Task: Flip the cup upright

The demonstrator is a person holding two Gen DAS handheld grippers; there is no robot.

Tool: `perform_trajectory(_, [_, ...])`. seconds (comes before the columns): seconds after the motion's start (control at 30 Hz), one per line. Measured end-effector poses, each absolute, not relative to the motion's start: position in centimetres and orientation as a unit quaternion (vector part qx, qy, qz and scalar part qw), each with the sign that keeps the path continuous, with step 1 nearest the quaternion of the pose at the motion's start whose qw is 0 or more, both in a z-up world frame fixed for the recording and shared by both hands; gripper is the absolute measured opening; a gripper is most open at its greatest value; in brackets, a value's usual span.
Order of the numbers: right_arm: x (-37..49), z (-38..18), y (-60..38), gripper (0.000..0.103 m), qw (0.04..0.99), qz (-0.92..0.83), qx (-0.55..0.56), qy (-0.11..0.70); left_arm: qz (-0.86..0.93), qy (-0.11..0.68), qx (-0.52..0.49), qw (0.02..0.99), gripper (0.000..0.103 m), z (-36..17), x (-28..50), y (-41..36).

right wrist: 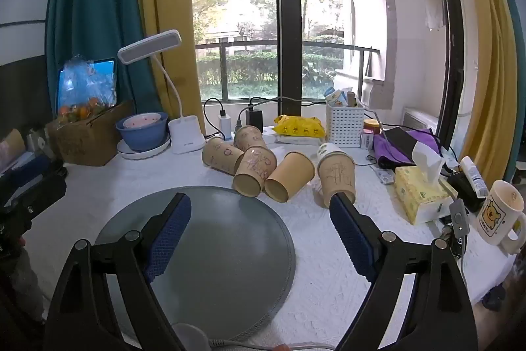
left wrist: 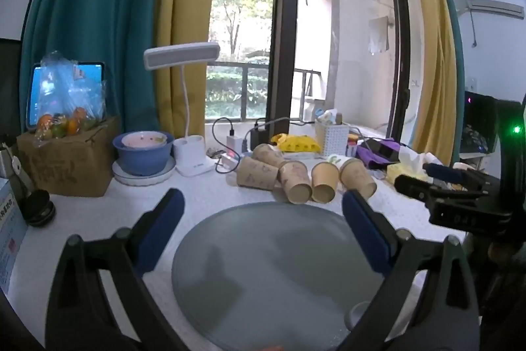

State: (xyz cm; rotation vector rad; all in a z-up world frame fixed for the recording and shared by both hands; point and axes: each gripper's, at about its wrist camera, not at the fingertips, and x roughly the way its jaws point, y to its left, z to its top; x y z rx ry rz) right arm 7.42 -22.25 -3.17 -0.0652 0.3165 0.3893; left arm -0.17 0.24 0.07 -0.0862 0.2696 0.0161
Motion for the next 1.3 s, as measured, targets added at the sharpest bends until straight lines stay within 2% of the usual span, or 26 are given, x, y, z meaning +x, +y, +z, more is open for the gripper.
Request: perform_trajectory(1.3, [7.56,-3.19,-22.13,0.089,0.967,0.193,-0.033,0.163,0.014,0.138,-0.043,0.989,0.098,-0.12,-0.24,0.25])
